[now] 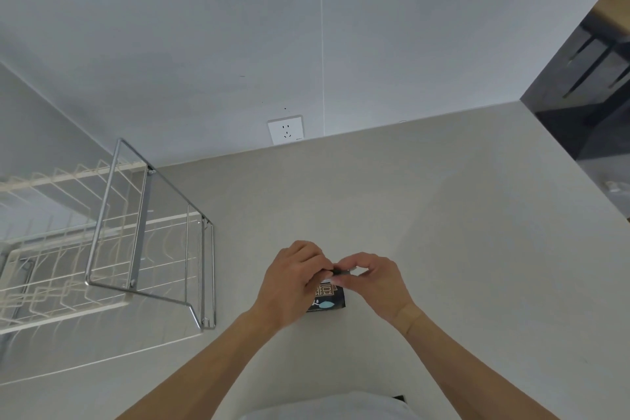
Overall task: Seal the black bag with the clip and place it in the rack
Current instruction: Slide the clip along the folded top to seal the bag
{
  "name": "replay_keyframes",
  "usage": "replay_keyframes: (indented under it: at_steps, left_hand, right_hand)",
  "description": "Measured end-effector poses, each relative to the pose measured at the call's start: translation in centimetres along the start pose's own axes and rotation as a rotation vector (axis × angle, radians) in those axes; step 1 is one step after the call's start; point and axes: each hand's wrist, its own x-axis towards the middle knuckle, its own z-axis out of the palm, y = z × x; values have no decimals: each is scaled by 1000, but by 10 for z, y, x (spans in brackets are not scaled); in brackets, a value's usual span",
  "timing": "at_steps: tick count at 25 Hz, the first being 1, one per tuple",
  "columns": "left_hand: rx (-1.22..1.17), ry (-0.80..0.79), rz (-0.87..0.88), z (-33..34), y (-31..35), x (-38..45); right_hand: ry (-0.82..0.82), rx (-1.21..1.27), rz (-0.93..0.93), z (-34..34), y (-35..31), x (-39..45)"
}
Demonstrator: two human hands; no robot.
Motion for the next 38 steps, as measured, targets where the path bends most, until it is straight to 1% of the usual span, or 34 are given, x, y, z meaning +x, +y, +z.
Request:
replay_keyframes:
  at_steps: [6,10,12,15,17,22,23,24,26,27,30,32,35,38]
  left_hand:
    - [-93,30,-47,6,-2,-5]
    - [-114,33,-58,9,-5,-7]
    - [-129,35,-79,11,-4,-7]
    - [-98,17,-70,14,-2,-3]
    - [-57,13,-74,14,-1,4]
    - [8,-23,-68,7,-6,-5]
    - [-2,-7,-130,4,-13,-13]
    - [-49,28,-230,-1,-22,-22]
    - [-213,104,-430,-10,-36,-40]
    - [-300,117,-492,-13,-40,-47]
    - [-485,129,-588,-15,-39,-52]
    - [-554,145,-649,-16,-41,-50]
    - [-571,126,-670,-18,-47,-48]
    - [-551,102,-669,-18,-47,-46]
  right_hand:
    - [22,-70,-3,2,7,1]
    - [30,-107,48,7,9,3]
    - [32,-177,53,5,9,6]
    - [-6,-321,10,2,8,6]
    - [0,-384,-10,1,7,5]
    - [-14,-506,-160,5,-5,5]
    - [-21,-529,-195,8,-9,7]
    - [-29,-554,-229,12,-13,8]
    - [-57,-606,-304,22,-21,11]
    - [-80,-640,-349,27,-24,13]
    - [-156,-755,-482,44,-37,18]
    - [-157,-790,-509,54,-44,20]
    - [-149,-811,-501,62,-46,18]
    - [-144,-772,-465,62,-45,18]
